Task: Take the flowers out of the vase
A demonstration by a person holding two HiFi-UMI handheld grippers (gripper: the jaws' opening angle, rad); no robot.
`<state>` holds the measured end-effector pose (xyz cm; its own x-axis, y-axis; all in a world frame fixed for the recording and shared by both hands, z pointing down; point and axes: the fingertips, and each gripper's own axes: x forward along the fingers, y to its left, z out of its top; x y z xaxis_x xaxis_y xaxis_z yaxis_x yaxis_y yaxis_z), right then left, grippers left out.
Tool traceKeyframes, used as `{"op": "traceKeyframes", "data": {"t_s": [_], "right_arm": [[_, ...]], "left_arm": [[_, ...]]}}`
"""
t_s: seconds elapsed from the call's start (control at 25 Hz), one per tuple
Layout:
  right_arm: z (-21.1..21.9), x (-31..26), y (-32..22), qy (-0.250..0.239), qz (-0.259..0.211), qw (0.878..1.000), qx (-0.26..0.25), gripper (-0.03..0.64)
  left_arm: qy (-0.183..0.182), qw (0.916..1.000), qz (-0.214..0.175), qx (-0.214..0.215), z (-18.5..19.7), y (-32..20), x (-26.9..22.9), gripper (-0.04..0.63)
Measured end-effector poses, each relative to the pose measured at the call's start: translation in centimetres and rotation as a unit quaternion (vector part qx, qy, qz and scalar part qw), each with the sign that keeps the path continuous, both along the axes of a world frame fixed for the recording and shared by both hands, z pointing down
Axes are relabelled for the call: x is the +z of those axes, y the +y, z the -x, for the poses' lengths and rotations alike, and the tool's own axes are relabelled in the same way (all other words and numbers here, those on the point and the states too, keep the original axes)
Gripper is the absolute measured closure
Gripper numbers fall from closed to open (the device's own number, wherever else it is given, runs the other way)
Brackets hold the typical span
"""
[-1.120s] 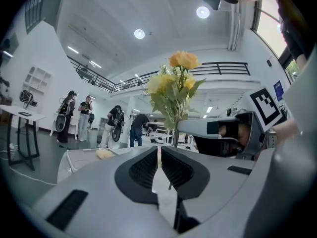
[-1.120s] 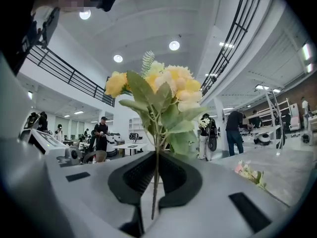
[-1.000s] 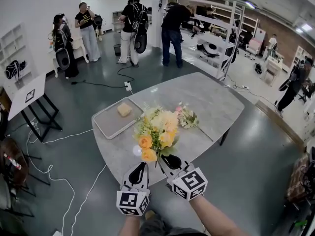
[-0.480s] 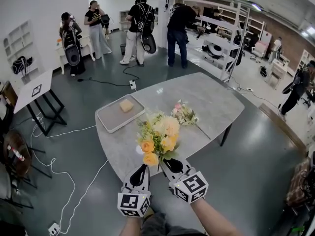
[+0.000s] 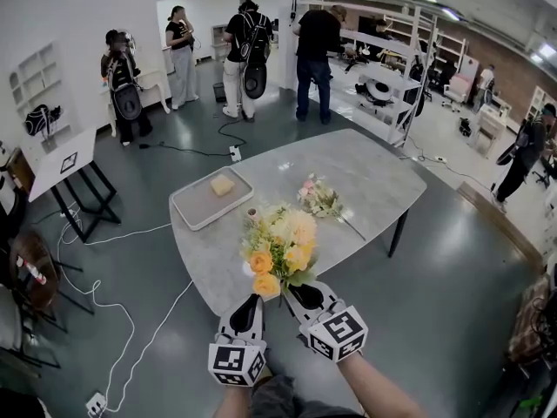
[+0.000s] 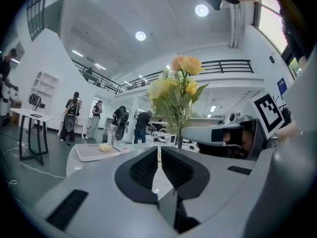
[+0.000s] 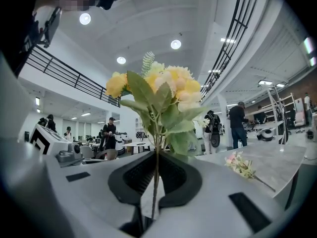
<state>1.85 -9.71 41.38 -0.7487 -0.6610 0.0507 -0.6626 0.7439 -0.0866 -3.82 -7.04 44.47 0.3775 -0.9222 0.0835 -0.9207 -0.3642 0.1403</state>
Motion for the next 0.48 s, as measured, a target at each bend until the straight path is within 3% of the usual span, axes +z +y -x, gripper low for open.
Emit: {"op": "traceKeyframes", "data": {"t_s": [0.48], "right_arm": [[-1.7, -0.2, 4.9, 0.002, -0.005, 1.0, -0.005, 0.584]], "left_arm": [[-0.001, 1.0, -0.001, 0.006, -2.1, 4.7, 0.0, 0.571]]}}
